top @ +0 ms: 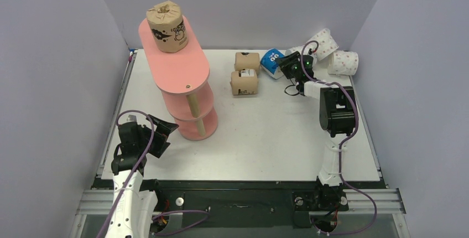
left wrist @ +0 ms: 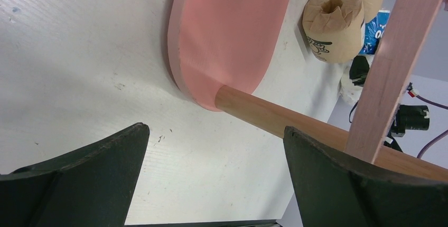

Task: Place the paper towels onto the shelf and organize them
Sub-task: Pick up the paper towel from the center of the board, then place the paper towel at the center of the board.

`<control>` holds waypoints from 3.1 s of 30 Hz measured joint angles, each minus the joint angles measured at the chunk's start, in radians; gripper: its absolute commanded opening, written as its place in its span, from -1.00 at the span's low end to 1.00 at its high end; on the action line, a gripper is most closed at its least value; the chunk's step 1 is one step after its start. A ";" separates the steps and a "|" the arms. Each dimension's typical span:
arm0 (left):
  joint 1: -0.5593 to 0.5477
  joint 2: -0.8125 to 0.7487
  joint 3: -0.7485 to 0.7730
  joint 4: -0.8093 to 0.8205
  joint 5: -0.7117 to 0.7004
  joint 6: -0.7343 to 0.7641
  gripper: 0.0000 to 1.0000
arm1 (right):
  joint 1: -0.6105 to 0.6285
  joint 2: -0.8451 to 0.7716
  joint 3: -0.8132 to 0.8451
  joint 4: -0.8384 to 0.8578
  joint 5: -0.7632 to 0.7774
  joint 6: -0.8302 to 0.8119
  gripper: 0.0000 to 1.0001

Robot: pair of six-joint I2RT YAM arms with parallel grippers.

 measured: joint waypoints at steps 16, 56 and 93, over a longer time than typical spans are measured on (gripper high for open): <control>0.000 -0.114 0.000 -0.042 0.011 0.019 1.00 | 0.066 -0.568 -0.361 -0.234 0.146 -0.152 -0.46; -0.001 -0.137 -0.006 -0.060 0.004 0.000 1.00 | 1.133 -0.772 -0.422 -1.129 0.772 -0.630 -0.34; -0.001 -0.143 -0.024 -0.085 -0.030 0.004 0.98 | 0.703 -1.257 -0.774 -0.867 0.459 -0.294 0.49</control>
